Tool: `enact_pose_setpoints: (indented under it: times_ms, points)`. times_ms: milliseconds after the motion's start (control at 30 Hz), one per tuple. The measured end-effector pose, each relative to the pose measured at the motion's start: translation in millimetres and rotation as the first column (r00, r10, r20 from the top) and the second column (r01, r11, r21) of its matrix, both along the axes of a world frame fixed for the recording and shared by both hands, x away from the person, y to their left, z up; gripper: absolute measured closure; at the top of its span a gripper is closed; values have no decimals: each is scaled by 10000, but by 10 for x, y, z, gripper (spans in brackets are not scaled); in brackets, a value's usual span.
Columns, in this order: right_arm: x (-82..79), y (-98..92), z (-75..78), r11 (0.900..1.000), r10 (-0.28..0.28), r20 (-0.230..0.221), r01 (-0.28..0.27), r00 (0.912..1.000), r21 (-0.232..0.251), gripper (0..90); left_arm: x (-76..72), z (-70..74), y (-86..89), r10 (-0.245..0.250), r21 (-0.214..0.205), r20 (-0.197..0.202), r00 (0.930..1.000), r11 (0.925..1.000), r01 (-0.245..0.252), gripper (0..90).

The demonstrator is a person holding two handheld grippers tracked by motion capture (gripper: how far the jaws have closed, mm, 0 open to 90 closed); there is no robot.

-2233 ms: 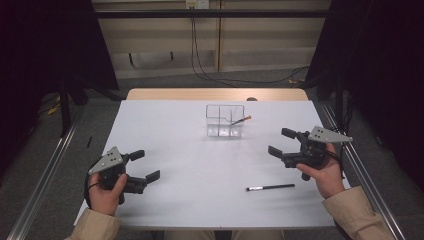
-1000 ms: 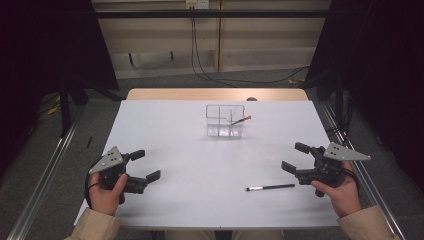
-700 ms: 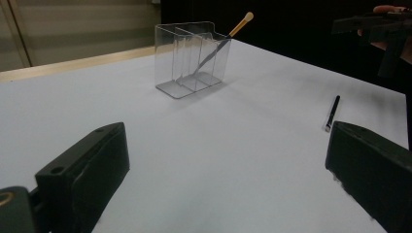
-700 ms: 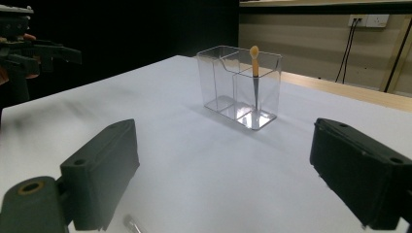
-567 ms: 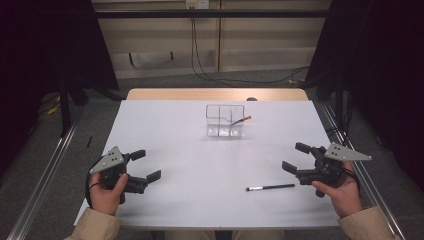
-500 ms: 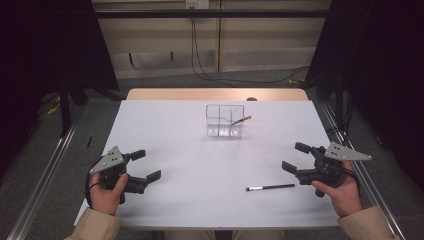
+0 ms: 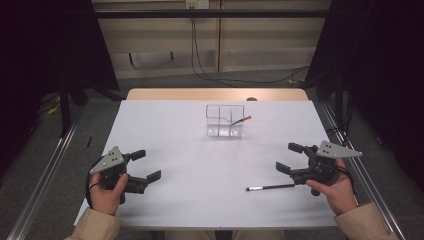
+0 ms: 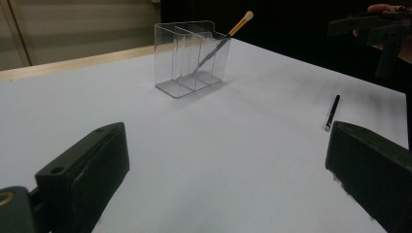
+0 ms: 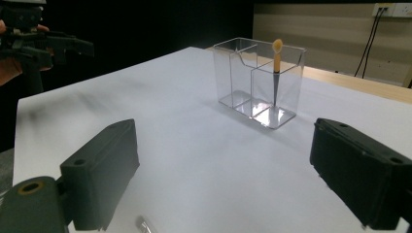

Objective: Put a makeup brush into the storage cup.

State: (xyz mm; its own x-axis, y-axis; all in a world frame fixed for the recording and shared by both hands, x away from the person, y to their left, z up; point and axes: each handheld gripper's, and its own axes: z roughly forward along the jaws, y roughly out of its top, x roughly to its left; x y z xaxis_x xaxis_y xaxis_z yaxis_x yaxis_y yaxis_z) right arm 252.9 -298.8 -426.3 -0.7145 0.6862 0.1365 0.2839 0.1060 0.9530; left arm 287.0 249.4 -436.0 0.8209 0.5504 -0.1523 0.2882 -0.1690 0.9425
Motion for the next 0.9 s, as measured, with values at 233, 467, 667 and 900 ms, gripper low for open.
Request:
enact_pose_setpoints:
  times_ms: [233,467,667,900]
  points:
    - [45,70,-13,9988,332,-230,-340,9992,-352,102,-1,3,7,17,-10,11,10000,10000,-17,21]
    - [87,122,-56,9915,778,-958,-870,9924,-965,116,-3,2,7,56,-100,8,10000,9999,-56,21]
    - [111,166,-82,9758,1112,-1456,-1357,9831,-1713,129,6,2,4,-12,8,65,10000,10000,12,21]
    - [144,171,-50,9586,1256,-1719,-1642,9771,-2326,134,8,-1,2,13,-50,25,10000,10000,-13,21]
